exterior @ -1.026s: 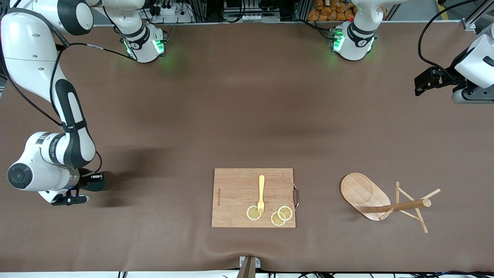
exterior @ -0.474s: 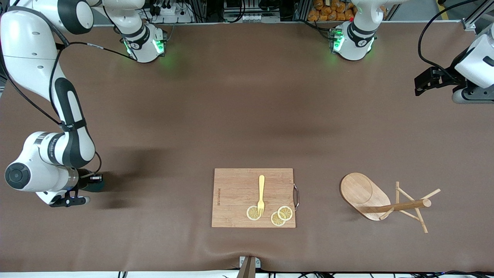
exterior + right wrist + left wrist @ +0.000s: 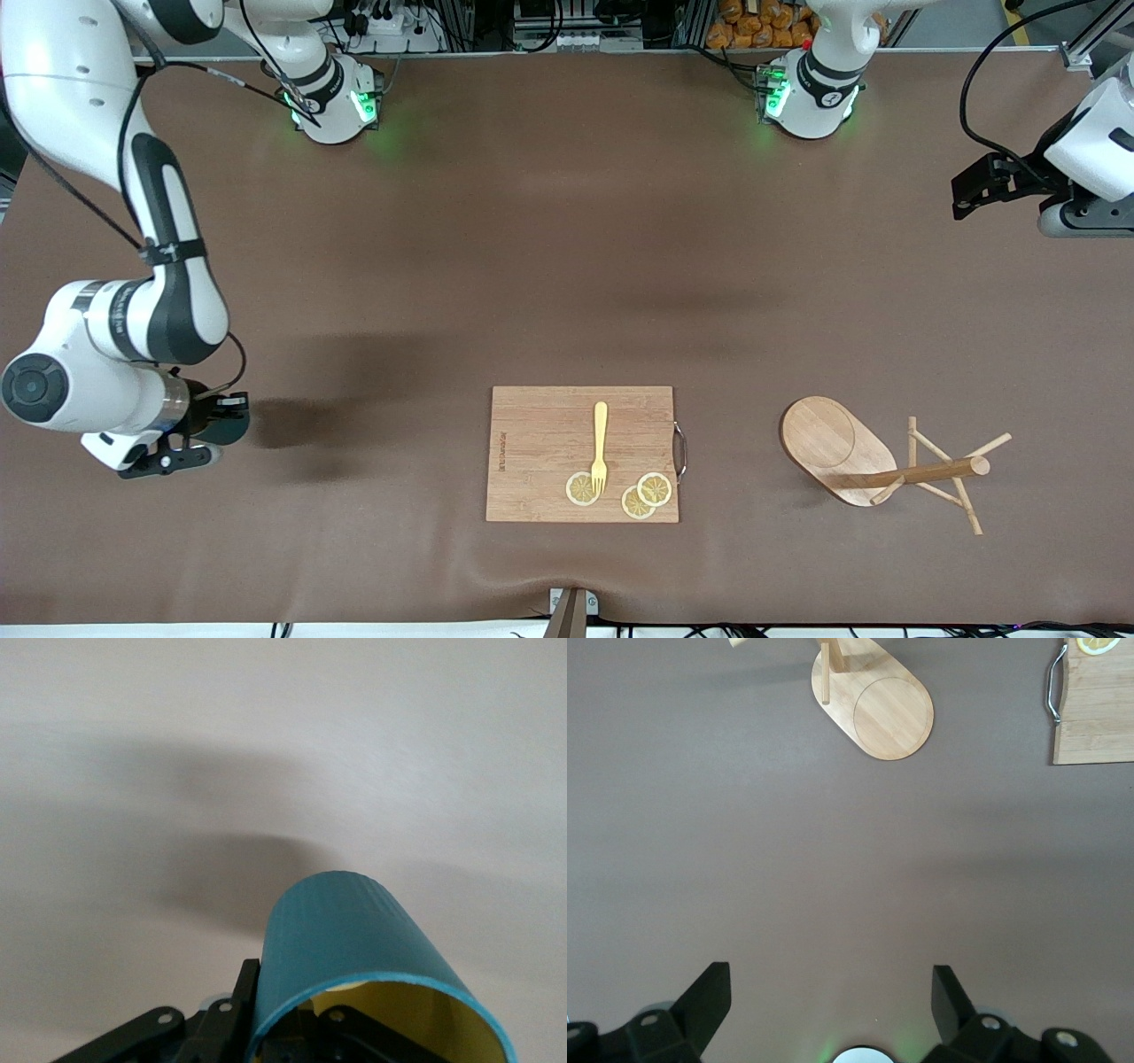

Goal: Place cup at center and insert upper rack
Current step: 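Lift the teal mug with the right gripper and carry it toward the table center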

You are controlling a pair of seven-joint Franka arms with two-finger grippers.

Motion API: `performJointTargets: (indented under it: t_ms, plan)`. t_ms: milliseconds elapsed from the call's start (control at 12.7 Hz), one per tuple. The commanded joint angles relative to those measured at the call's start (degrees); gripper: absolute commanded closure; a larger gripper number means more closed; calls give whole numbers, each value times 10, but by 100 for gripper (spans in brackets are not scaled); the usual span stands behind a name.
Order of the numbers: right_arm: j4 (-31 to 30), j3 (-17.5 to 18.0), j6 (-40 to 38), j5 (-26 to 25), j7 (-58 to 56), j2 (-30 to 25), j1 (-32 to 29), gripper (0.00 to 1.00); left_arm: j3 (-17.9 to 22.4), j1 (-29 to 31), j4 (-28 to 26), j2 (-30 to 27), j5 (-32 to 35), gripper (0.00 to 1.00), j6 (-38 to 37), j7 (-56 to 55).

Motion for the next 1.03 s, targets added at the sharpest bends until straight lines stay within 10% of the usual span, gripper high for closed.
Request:
performJointTargets:
  t_ms: [0, 947]
  plan:
    - [-10, 14, -23, 4, 6, -29, 39, 100, -3, 5, -7, -13, -1, 0, -6, -4]
    - [26, 25, -16, -1, 62, -24, 334, 100, -4, 16, -7, -12, -1, 0, -8, 6]
